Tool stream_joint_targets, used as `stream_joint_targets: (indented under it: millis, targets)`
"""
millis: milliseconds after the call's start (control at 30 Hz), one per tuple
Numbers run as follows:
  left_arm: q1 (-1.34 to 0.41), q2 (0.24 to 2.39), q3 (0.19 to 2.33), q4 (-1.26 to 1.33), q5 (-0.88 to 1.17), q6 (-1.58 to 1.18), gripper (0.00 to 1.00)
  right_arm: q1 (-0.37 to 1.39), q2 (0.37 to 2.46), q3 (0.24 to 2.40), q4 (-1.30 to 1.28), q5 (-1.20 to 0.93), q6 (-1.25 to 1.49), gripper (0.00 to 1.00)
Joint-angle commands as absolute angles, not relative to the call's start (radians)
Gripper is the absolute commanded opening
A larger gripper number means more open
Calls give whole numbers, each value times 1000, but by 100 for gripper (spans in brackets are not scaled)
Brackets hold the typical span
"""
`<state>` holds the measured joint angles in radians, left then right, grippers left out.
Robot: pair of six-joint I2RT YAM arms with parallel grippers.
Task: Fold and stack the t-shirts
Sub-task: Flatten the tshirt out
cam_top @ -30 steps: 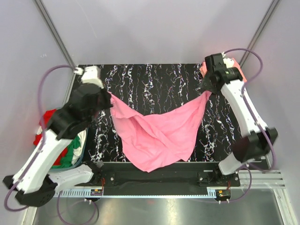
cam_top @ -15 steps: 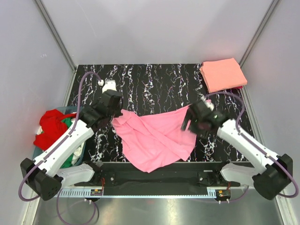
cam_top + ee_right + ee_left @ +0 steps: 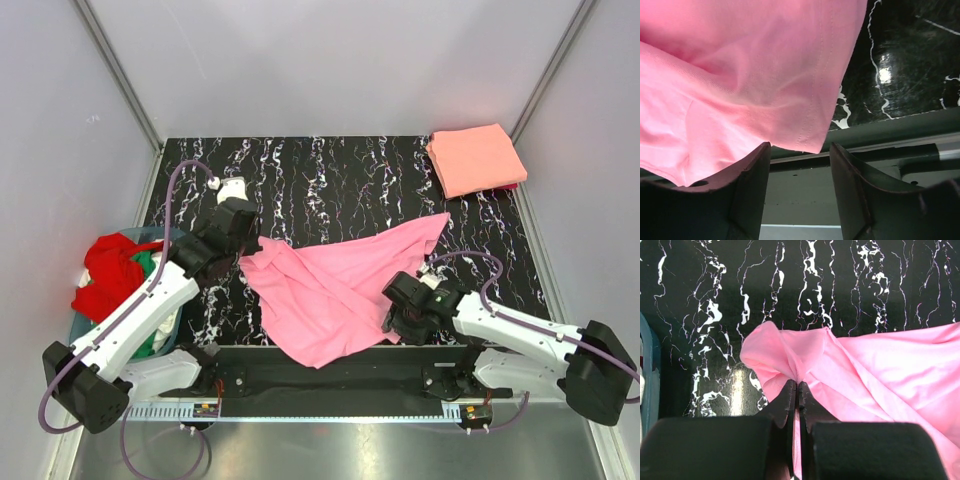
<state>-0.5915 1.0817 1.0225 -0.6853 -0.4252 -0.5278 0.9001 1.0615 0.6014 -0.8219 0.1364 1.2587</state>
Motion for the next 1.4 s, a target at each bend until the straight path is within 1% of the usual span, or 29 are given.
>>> stream_joint_targets:
  millis: [0, 200, 333, 400, 433, 467, 567, 633, 667, 733, 1067, 1133, 1267, 1300, 1367]
  targets:
    - [-586, 1055, 1014, -632, -408, -542, 0, 928, 1078, 594, -752, 152, 1333, 56]
    - [-586, 1054, 1011, -635, -411, -543, 0, 937, 1118, 597, -752, 178, 1331, 45]
    - [-586, 1049, 1002, -634, -410, -546, 0, 940, 1095, 571, -762, 183, 1350, 45]
    - [-586, 1048, 1000, -634, -410, -549, 0, 940, 1071, 555, -767, 196, 1358, 41]
    - [-586, 1049, 999, -634, -410, -549, 0, 940, 1065, 552, -764, 198, 1362, 38]
    - [-586, 1049, 999, -632, -408, -549, 0, 940, 1059, 549, -765, 201, 1364, 31]
    - [-586, 1048, 1002, -637, -407, -552, 0, 942, 1051, 543, -769, 202, 1367, 17]
    - [-586, 1046, 1000, -637, -408, -551, 0, 942, 1049, 543, -773, 206, 1367, 11]
    - [-586, 1049, 997, -637, -410, -552, 0, 943, 1045, 543, -775, 207, 1367, 6]
    - [-586, 1051, 997, -635, -410, -555, 0, 942, 1042, 546, -781, 209, 1367, 1]
    - [-586, 1040, 1014, -661, -414, -555, 0, 948, 1003, 621, -870, 253, 1339, 0]
    - [-586, 1028, 1028, -687, -423, -555, 0, 948, 991, 679, -923, 285, 1319, 0]
    - [-586, 976, 1121, -780, -449, -534, 0, 948, 976, 857, -1064, 386, 1261, 0]
    - [-586, 965, 1144, -799, -459, -526, 0, 948, 977, 955, -1121, 409, 1229, 0]
    - [-586, 934, 1235, -863, -475, -506, 0, 948, 977, 1061, -1170, 480, 1192, 0]
